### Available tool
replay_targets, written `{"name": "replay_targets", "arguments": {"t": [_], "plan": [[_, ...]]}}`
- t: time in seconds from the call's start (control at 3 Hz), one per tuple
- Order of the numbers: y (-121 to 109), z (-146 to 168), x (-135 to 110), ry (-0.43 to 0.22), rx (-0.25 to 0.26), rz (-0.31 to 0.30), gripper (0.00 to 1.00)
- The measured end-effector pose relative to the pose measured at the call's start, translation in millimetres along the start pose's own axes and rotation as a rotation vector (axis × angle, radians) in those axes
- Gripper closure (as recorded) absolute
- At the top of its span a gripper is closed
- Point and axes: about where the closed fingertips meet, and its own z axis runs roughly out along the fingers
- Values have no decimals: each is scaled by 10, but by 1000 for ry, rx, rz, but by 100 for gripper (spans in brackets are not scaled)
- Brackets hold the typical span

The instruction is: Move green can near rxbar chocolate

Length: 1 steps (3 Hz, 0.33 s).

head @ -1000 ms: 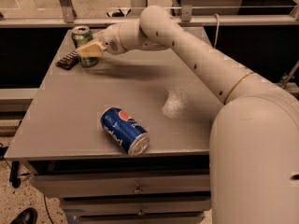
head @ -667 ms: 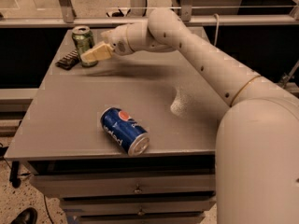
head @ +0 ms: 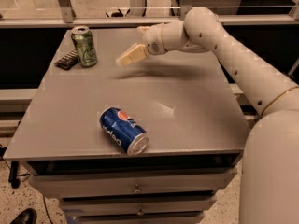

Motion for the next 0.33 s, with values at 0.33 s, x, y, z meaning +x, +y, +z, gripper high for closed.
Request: {"name": "replay_targets", "arguments": {"t": [0.33], "plan": [[-253,-576,67,49,41,-22,0]]}}
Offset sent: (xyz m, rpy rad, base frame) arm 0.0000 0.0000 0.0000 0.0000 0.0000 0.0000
